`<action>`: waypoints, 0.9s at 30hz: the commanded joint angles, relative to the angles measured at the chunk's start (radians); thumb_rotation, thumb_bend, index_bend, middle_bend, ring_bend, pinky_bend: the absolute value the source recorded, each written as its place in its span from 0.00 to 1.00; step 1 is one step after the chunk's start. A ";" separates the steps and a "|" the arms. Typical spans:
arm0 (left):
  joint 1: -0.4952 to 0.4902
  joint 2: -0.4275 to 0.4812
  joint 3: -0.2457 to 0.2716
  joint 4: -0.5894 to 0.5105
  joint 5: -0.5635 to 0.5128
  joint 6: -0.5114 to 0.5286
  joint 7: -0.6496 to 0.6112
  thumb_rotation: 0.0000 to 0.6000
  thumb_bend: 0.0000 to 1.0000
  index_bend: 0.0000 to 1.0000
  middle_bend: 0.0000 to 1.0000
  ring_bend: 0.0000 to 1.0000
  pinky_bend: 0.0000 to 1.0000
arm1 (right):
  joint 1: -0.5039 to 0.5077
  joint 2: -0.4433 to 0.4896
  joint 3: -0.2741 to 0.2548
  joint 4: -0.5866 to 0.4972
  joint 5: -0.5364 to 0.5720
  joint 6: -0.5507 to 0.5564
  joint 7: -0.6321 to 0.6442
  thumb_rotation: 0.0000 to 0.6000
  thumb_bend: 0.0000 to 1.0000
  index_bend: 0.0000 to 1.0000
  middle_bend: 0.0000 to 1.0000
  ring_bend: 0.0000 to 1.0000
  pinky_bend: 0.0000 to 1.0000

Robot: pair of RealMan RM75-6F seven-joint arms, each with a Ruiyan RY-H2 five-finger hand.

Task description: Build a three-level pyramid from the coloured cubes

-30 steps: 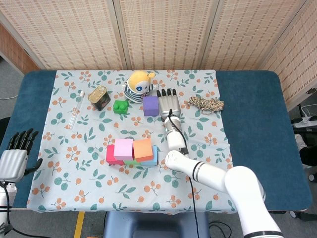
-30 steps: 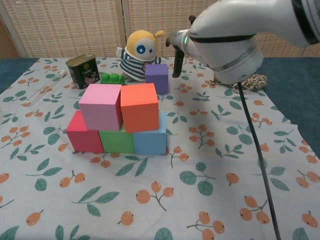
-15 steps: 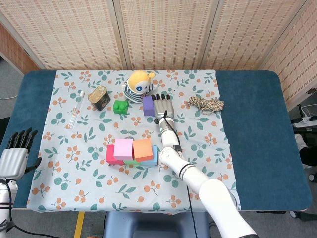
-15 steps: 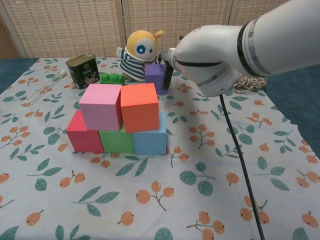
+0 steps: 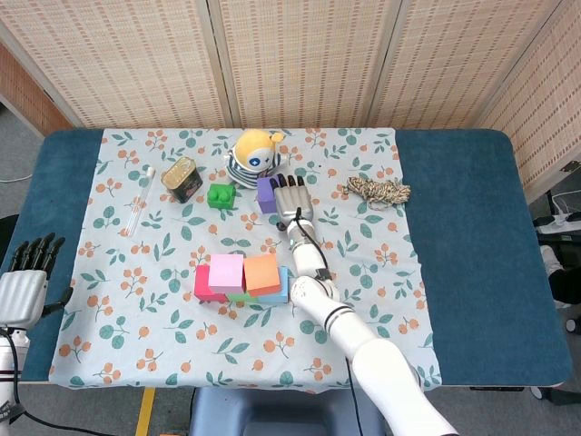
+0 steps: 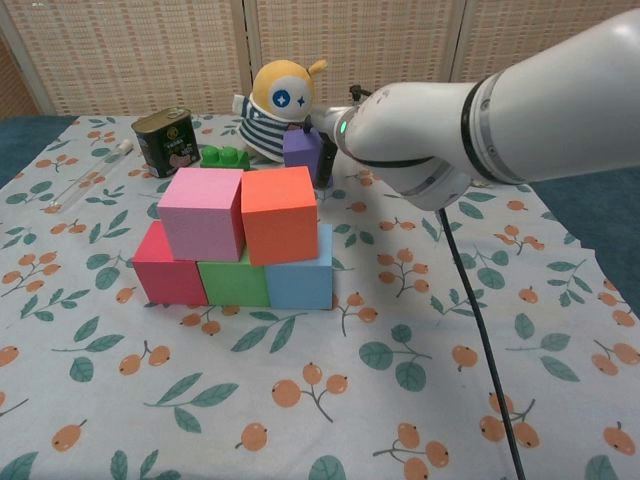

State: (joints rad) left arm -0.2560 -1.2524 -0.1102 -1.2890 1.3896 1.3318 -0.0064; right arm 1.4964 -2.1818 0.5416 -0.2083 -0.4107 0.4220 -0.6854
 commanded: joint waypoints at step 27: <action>0.016 0.024 0.017 -0.045 0.057 0.057 -0.026 1.00 0.32 0.00 0.00 0.00 0.06 | -0.524 0.854 -0.287 -1.494 -0.127 0.536 -0.076 1.00 0.13 0.09 0.03 0.00 0.04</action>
State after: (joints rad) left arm -0.2391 -1.2288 -0.0944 -1.3332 1.4457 1.3890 -0.0322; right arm 1.0032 -1.3626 0.2786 -1.6769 -0.5056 0.9153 -0.7845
